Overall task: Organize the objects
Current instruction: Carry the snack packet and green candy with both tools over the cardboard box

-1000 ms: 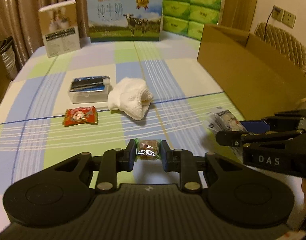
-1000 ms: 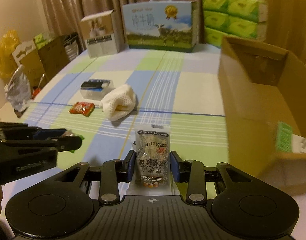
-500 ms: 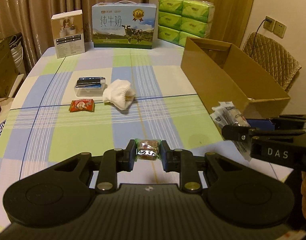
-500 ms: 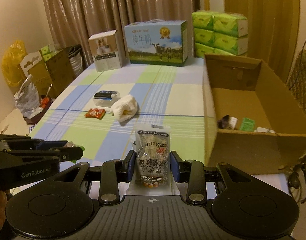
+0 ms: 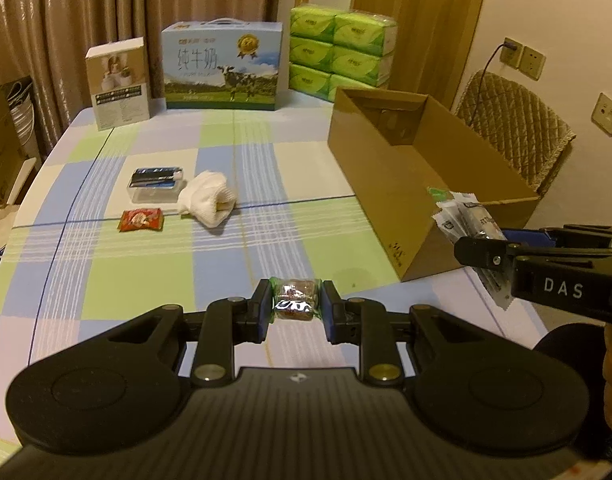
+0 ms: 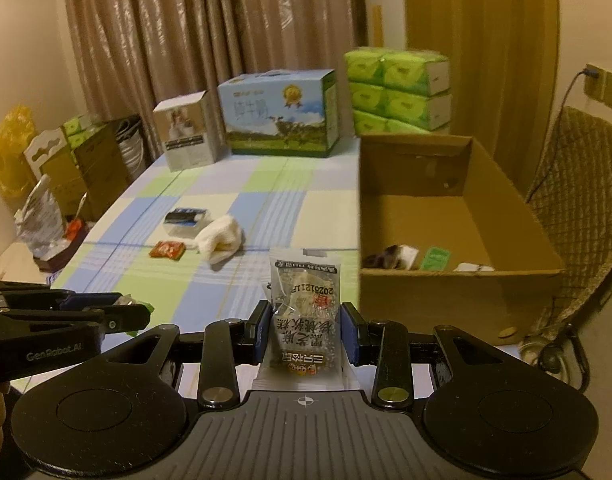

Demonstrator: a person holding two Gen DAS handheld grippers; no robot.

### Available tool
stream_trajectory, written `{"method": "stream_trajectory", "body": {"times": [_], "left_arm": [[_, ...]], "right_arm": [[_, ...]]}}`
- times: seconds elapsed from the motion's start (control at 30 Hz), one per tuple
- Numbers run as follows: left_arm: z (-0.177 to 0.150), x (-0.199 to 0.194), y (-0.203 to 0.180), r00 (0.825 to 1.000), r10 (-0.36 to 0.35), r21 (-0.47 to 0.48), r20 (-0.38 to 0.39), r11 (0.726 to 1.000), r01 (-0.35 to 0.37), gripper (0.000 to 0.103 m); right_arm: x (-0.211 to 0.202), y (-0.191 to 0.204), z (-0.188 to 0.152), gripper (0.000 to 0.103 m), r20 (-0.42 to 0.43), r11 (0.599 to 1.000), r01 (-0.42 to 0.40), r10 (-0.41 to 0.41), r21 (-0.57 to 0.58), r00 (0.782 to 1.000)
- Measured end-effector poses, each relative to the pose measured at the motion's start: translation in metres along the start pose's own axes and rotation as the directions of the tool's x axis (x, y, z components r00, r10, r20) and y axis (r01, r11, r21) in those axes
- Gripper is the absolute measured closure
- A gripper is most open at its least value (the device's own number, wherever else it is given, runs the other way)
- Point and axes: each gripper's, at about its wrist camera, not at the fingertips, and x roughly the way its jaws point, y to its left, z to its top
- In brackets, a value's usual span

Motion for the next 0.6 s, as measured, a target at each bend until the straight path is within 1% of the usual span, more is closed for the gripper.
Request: {"method": "stream_trajectory", "body": {"times": [0.27,0.43,0.6], "left_arm": [[0.022,0.005,-0.028,0.998,-0.057,0.039,0.015,0.998,0.056,0.082],[0.045,0.018,-0.057,0.994,-0.105,0.081,0.026,0.991,0.103,0.082],[0.068,0.036,-0.088,0.988,-0.15,0.119,0.026,0.982,0.145,0.082]], "right_arm": [[-0.018,-0.046,0.022,0.069,0.047,0.996,0.077,-0.079,0.045,0.996],[-0.027,-0.082,0.038,0.069,0.071,0.989,0.135,-0.139,0.064,0.988],[-0.025,-0.115,0.054,0.069,0.074,0.984,0.157,-0.164,0.084,0.984]]}}
